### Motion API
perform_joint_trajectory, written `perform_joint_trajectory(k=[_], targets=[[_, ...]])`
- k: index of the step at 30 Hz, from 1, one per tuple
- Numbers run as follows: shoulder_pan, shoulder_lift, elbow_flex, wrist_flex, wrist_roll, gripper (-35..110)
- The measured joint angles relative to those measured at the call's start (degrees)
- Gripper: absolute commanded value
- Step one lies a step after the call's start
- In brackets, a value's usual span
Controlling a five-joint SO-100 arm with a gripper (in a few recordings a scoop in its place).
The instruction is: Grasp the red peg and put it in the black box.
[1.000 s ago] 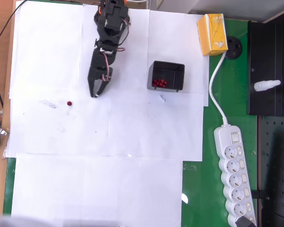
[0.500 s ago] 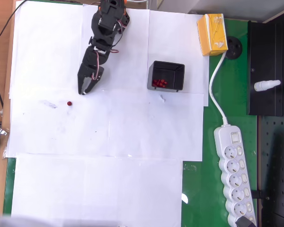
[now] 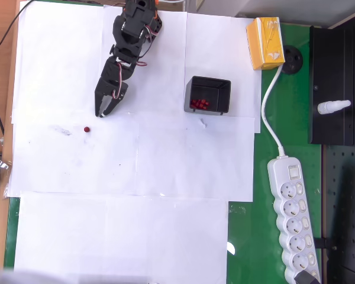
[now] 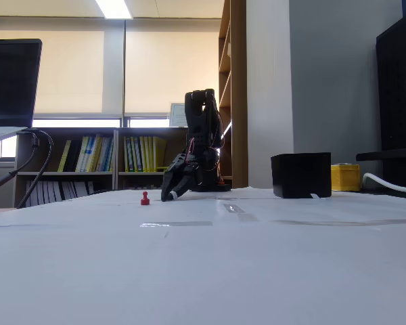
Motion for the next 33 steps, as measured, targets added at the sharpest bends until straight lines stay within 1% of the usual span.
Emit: perform_joint_trajectory(k=[1, 2, 5, 9, 10, 15, 22, 26, 28, 33], targets=[[0.3, 0.0, 0.0, -0.1, 0.7, 32], [0.6, 0.0, 0.0, -0.1, 1.1, 37], [1.1, 0.0, 0.0, -0.4, 1.7, 43], [0.9, 0.0, 0.0, -0.9, 1.7, 43], [0.9, 0.0, 0.0, -0.9, 1.7, 49], [0.9, 0.0, 0.0, -1.2, 2.7, 50], [-2.4, 1.3, 0.1, -3.7, 2.2, 50], [-3.3, 1.9, 0.7, -4.0, 3.5, 50], [-3.3, 2.5, 1.4, -4.2, 3.7, 53], [-3.9, 4.0, 2.6, -4.9, 3.8, 53]])
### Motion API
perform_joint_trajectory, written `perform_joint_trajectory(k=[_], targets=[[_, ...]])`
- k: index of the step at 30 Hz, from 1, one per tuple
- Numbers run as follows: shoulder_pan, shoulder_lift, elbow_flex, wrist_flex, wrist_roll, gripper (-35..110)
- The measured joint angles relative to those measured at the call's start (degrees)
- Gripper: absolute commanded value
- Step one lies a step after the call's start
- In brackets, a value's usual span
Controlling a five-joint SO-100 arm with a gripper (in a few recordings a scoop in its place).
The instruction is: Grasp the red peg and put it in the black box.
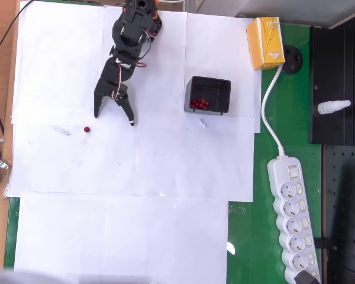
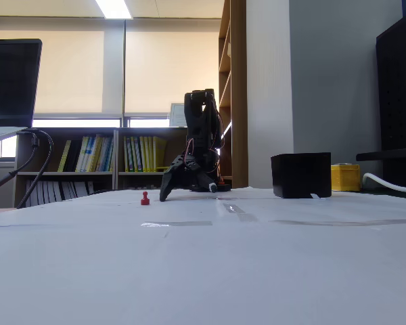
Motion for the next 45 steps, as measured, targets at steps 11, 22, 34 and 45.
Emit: perform_joint_trajectory(k=[11, 22, 34, 45], targets=[[-3.5, 0.7, 0.1, -1.4, 0.0, 53], [-1.8, 1.1, 2.2, 0.0, 0.0, 53], [2.2, 2.6, 4.8, 0.3, 1.1, 53], [4.2, 4.5, 5.9, -1.1, 1.1, 53]])
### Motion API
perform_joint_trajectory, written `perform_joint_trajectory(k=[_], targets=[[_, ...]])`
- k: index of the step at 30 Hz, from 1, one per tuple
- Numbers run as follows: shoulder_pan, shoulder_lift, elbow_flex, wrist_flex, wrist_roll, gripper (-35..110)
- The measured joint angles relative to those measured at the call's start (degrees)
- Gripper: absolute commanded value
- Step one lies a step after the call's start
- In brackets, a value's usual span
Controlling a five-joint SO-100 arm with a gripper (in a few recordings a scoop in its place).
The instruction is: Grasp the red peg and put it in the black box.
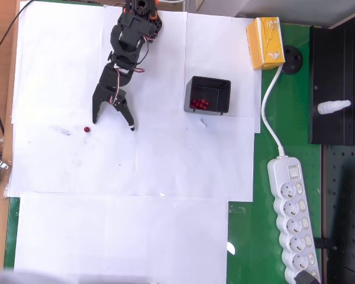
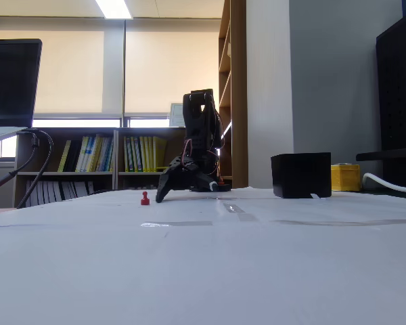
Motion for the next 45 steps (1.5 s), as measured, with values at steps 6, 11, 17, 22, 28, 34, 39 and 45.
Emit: perform_joint_trajectory(k=[6, 11, 17, 22, 28, 34, 39, 45], targets=[[2.1, 0.7, 2.3, 0.7, 0.0, 53], [3.9, 3.1, 4.7, 0.0, 0.3, 53], [3.9, 3.3, 5.0, 0.0, 0.4, 53], [3.9, 3.3, 4.9, 0.0, 0.5, 53], [4.6, 3.3, 4.9, 0.0, 0.6, 53], [5.0, 3.3, 4.9, 0.0, 0.6, 53], [5.9, 3.3, 4.9, 0.0, 0.6, 53], [5.9, 3.4, 4.9, -0.1, 0.7, 53]])
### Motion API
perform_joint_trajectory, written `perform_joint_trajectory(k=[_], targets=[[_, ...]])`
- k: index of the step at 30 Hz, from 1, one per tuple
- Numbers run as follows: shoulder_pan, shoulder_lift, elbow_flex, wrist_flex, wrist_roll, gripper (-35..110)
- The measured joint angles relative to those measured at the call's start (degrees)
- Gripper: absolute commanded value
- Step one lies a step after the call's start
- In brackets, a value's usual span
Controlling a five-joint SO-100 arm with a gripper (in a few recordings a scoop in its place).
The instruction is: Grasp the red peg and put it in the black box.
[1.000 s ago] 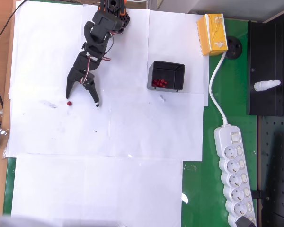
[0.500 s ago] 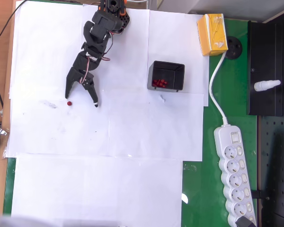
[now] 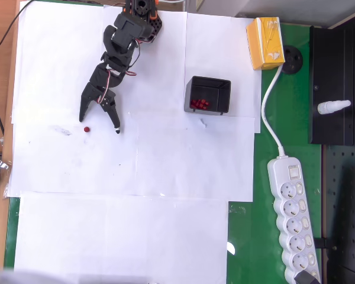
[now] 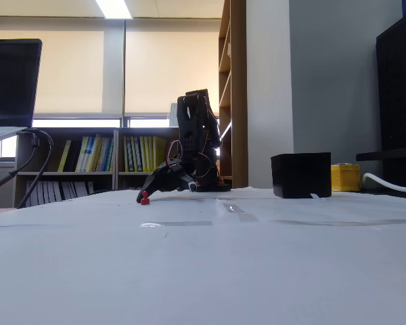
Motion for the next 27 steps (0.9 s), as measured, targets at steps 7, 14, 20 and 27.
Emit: perform_joint_trajectory(k=[7, 14, 20, 27], targets=[[0.0, 1.8, 1.2, -1.9, 0.0, 53], [0.0, 3.2, 3.6, -2.4, 1.2, 53], [0.0, 4.1, 5.6, -1.5, 1.2, 53], [-0.3, 4.9, 8.6, 0.4, 1.2, 53]])
